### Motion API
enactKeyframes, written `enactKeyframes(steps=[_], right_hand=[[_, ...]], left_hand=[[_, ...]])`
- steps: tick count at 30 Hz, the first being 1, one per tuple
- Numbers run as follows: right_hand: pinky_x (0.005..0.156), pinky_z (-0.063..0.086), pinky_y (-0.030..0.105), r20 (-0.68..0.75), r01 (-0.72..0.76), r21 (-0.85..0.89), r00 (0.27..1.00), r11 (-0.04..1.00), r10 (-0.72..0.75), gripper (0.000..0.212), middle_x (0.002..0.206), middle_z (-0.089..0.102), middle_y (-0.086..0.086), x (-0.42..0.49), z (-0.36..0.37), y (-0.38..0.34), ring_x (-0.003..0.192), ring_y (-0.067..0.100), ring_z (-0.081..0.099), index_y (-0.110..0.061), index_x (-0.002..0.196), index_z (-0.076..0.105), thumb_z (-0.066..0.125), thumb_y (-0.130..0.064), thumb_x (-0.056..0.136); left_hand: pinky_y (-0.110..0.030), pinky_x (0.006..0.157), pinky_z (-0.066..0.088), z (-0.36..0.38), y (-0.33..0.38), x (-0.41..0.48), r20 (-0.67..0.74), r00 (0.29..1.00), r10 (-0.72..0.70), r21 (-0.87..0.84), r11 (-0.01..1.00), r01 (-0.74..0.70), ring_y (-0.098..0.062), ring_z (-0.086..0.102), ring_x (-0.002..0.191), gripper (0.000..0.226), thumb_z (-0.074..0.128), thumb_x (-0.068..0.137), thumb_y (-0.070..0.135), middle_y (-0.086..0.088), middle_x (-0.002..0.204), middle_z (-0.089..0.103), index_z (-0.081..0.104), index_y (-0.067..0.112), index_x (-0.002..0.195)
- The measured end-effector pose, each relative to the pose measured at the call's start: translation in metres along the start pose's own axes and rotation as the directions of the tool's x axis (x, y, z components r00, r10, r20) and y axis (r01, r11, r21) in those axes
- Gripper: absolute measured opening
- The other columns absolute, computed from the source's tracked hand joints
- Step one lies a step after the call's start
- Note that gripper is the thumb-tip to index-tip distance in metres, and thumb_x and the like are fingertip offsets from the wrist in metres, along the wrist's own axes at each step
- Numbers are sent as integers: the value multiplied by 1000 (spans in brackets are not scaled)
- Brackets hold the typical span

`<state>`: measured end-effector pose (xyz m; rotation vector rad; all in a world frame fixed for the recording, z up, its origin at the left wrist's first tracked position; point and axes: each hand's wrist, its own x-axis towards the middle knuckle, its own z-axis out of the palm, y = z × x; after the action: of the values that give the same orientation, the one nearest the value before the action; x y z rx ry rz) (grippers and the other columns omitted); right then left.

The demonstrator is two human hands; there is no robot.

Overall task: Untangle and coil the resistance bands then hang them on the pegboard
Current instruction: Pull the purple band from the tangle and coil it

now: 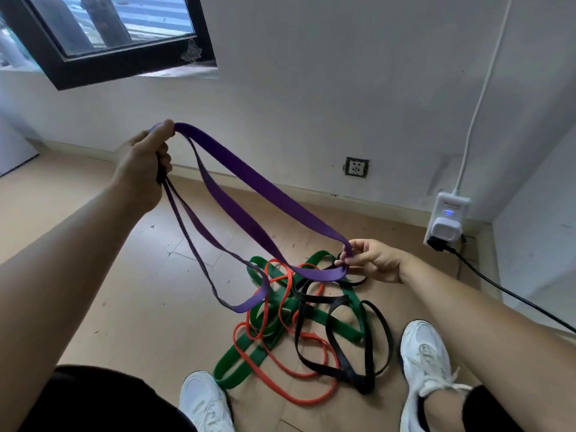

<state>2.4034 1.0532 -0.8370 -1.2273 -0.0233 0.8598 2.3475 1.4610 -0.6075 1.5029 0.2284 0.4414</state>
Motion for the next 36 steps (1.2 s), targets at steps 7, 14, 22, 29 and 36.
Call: enactKeyframes(steps=[7, 14, 22, 29, 36], right_hand=[[36, 50, 27, -648, 128, -254, 713, 959, -267, 18, 89, 71, 18, 14, 14, -10, 55, 22, 67, -13, 91, 50, 63, -1, 95], [56, 60, 27, -339, 53, -170, 934, 984, -109, 33, 87, 61, 3, 12, -2, -2, 72, 16, 64, -13, 119, 61, 57, 9, 95], [73, 52, 27, -176, -61, -759, 978, 648, -113, 28, 87, 67, 9, 18, -5, 17, 76, 16, 61, -6, 95, 69, 79, 10, 74], [109, 43, 35, 133, 207, -715, 978, 668, -161, 78, 141, 55, -1, 4, 72, -76, 126, 15, 53, -21, 145, 50, 87, -24, 76], [101, 54, 37, 326, 470, -533, 881, 703, -342, 43, 114, 71, 10, -14, 162, -139, 109, 22, 68, -10, 125, 64, 79, -12, 85]], left_hand=[[-17, 53, 33, 8, -6, -1, 11, 1000, -4, 34, 999, 3, -5, 38, 52, 17, 74, 89, 36, 12, 59, 44, 70, 20, 87], [-17, 53, 35, 8, -6, -4, 46, 999, -1, 46, 999, -1, -6, 40, 53, 18, 76, 88, 36, 12, 59, 46, 69, 19, 90], [-18, 58, 36, 37, 14, -23, 330, 944, 13, 83, 996, -42, -7, 40, 56, 27, 85, 77, 34, 11, 61, 46, 68, 17, 88], [-19, 59, 40, 77, 24, -48, 513, 858, 20, 217, 964, -152, -8, 44, 58, 24, 83, 78, 28, 10, 62, 51, 66, 12, 86], [-26, 62, 39, 91, 27, -51, 502, 865, -1, 263, 953, -151, -10, 44, 59, 24, 83, 79, 26, 4, 66, 51, 68, 13, 90]])
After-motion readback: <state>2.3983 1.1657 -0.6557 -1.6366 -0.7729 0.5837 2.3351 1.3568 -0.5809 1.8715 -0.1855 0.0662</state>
